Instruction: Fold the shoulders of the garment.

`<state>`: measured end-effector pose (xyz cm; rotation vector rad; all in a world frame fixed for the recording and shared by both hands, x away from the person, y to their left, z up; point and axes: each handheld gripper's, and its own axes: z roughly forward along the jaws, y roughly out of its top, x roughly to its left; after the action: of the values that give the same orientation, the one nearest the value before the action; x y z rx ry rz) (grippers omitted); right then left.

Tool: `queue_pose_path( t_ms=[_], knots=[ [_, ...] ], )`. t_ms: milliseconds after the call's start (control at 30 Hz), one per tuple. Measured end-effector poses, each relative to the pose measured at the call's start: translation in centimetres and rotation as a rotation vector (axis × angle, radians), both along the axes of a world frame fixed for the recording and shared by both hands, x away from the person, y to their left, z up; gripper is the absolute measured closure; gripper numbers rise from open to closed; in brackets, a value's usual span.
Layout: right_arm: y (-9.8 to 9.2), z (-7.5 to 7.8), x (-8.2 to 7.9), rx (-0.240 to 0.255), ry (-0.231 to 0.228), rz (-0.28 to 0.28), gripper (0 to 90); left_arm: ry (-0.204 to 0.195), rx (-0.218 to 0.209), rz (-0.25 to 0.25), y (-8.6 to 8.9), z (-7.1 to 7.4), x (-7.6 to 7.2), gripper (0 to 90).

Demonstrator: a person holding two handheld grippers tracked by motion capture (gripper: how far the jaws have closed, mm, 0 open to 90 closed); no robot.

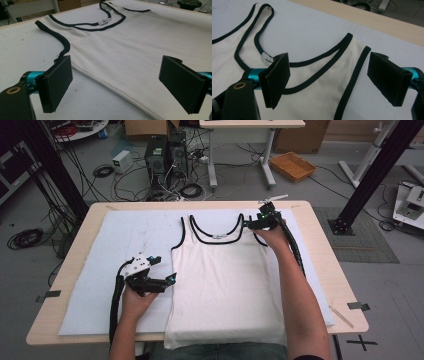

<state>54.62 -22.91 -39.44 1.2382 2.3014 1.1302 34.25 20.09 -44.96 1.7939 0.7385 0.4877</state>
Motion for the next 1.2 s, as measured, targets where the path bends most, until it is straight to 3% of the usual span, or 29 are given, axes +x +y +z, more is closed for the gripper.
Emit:
queue_pose_path(
  t_ms=[133, 200, 500, 600, 667, 767, 833, 933, 1000, 1067, 1100, 1133, 1200],
  knots=[
    [0.6, -0.2, 1.2, -0.020, 0.004, -0.014, 18.7, 0.004, -0.006, 0.000, 0.0, 0.0, 0.0, 11.7],
    [0.6, -0.3, 1.6, -0.005, 0.000, -0.025, 18.7, 0.001, -0.005, -0.001, 0.0, 0.0, 0.0, 11.8],
    [1.6, -2.6, 4.0, 0.003, 0.083, -0.062, 18.7, 0.004, -0.009, 0.007, 0.1, 0.0, 0.0, 11.7],
    [2.0, -3.2, 4.4, 0.005, 0.082, -0.075, 19.1, 0.005, -0.009, 0.005, 0.1, 0.0, 0.0, 11.8],
    [2.3, -4.1, 5.0, 0.019, 0.105, -0.109, 19.3, 0.003, -0.011, 0.003, 0.1, 0.0, 0.0, 11.8],
    [2.6, -4.6, 5.3, 0.000, 0.109, -0.127, 23.3, 0.000, -0.011, 0.003, 0.1, 0.0, 0.0, 11.8],
    [2.8, -4.7, 5.4, -0.011, 0.087, -0.160, 31.7, -0.001, -0.010, 0.001, 0.1, 0.0, 0.0, 11.7],
    [3.0, -4.5, 5.3, -0.068, 0.070, -0.182, 42.2, 0.001, -0.013, 0.001, 0.1, 0.0, 0.0, 11.8],
    [3.4, -4.4, 5.1, -0.098, 0.072, -0.159, 61.0, 0.001, -0.014, 0.001, 0.1, 0.0, 0.0, 11.8],
    [4.2, -4.6, 4.8, -0.158, 0.041, -0.141, 66.1, 0.001, -0.012, 0.001, 0.1, 0.0, 0.0, 11.8],
    [4.2, -4.6, 4.8, -0.158, 0.041, -0.141, 66.1, -0.001, -0.012, 0.000, 0.1, 0.0, 0.0, 11.8],
    [4.7, -4.6, 4.5, -0.171, 0.031, -0.113, 78.4, -0.002, -0.011, 0.001, 0.1, 0.0, 0.0, 11.8],
    [4.8, -4.4, 4.5, -0.172, 0.040, -0.091, 86.3, -0.003, -0.013, 0.001, 0.1, 0.0, -0.1, 11.8]
  ],
)
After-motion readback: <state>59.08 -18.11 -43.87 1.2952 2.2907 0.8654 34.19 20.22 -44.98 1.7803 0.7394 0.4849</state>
